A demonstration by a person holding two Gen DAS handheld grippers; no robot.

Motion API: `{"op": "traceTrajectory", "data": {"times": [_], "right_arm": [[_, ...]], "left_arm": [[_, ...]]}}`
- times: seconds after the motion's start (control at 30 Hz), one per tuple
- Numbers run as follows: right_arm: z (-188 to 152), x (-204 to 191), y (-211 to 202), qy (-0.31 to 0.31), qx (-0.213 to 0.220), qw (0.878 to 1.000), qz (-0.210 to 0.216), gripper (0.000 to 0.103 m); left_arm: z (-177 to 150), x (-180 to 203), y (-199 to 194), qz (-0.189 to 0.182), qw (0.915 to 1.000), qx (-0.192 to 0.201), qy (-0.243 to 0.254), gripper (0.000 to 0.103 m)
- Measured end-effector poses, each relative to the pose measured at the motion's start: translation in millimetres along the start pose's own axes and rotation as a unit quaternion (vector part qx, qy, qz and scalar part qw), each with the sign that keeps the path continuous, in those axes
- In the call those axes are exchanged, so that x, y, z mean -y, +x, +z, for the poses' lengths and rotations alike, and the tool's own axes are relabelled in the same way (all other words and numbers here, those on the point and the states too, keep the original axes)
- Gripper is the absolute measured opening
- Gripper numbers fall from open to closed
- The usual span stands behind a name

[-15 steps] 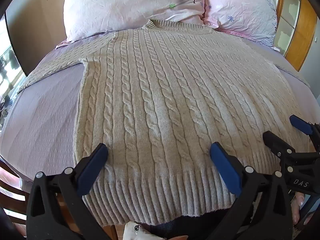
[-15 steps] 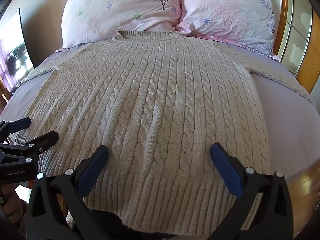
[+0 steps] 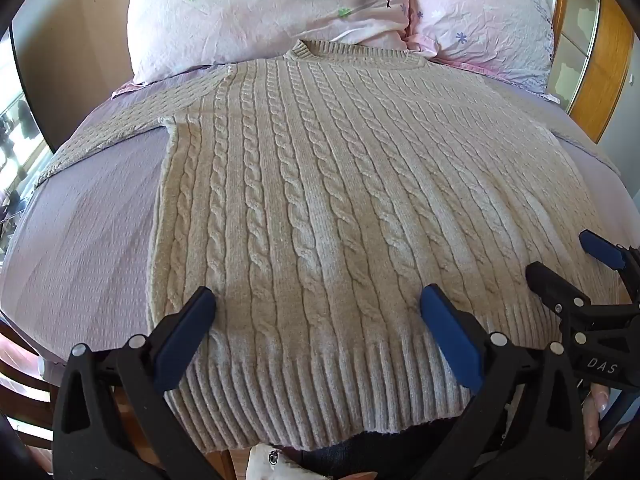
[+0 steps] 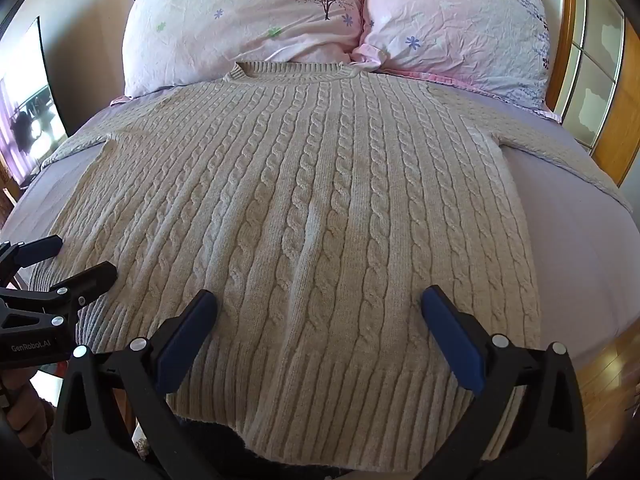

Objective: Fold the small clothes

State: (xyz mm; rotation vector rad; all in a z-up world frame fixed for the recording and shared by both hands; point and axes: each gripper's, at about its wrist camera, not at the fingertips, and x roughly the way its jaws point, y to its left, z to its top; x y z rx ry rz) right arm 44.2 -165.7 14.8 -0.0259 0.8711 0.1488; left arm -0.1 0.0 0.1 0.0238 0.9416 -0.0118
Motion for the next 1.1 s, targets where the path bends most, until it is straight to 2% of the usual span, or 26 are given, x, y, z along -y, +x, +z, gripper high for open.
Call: {"op": "traceTrajectory", "data": {"times": [1.1], "right_arm": [[0.3, -0.4, 1.9, 0.001, -0.003, 1.000, -0.001, 0.102]], "left_arm": [[0.0, 0.0, -0.1, 0.000, 1.0000, 0.001, 0.000, 0.101]]}}
